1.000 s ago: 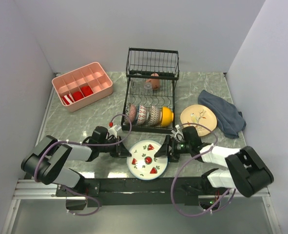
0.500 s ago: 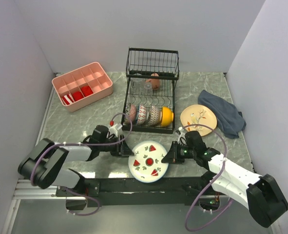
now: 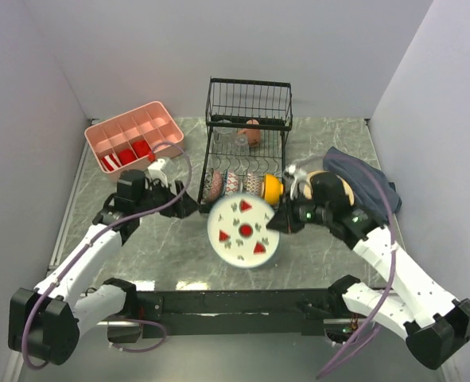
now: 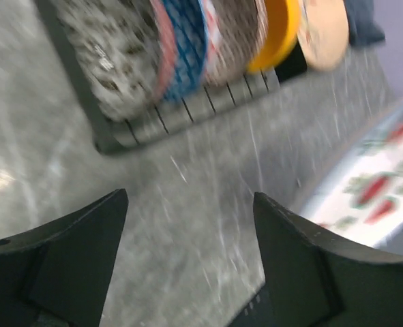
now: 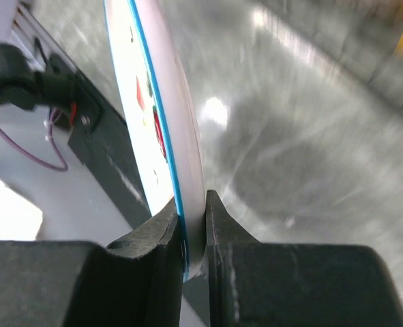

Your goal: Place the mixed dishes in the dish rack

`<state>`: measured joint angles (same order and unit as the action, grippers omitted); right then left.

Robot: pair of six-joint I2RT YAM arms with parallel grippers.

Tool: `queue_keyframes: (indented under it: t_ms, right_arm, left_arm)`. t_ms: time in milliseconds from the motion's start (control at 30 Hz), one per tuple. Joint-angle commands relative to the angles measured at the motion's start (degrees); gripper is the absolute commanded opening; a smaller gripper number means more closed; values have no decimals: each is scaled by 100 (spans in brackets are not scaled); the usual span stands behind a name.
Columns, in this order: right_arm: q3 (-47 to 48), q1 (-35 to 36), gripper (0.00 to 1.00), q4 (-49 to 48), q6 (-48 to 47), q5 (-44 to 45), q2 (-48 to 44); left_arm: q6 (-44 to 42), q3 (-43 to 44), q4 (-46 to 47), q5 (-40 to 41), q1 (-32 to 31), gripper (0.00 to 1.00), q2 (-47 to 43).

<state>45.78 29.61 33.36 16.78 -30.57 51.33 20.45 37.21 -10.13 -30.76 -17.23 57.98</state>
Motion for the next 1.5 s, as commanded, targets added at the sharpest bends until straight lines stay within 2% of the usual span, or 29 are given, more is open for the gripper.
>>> queue_keyframes:
  t_ms: [0,33,100,167,200,233,267,400,533,667,800,1033,1133,1467]
  right_arm:
    - [1703,-42,0,12,-832,207,367]
    - [2315,-43,0,-49,-869,357,639]
    - [2872,-183,0,-328,-939,944,1025]
    - [3646,-288,0,-497,-896,1315,1325]
    - [3884,-306,0,-602,-887,1577,1588]
    - [4286,-306,0,-638,-887,2093,1712]
    - [4490,-306,0,-647,-904,2299,1835]
    - [5272,-306,0,-875,-667,3590,2310]
    - [5704,-280,0,-1025,-264,5486,2653]
    - [5828,-280,0,-1420,-482,6411,2830]
    - [5968,-262,0,-1657,-737,6756,3066]
    - [6601,-175,0,-1904,-1114,7213,3769]
    - [6918,-52,0,-2035,-1264,7712,4165]
    - [7147,151,0,-2518,-1835,8172,4754]
  left_arm:
    - [-6,278,203,1016,396,78,81]
    - [47,295,309,1159,457,74,143]
    - [161,287,703,1571,563,68,284]
    - [231,208,942,1687,651,53,398]
    - [266,181,1169,1722,677,40,451]
    - [345,164,1250,1792,704,12,504]
    - [529,94,1337,1793,739,1,600]
    - [758,-126,2057,1723,774,1,978]
    - [917,-214,2462,1784,783,1,1461]
    - [1040,-171,2787,1653,774,1,2014]
    - [1058,40,2815,1644,695,1,2490]
    - [654,638,2481,1855,-147,1,3210]
    - [688,778,2402,1907,-437,1,3378]
    - [979,1086,2217,1688,-614,1,3791]
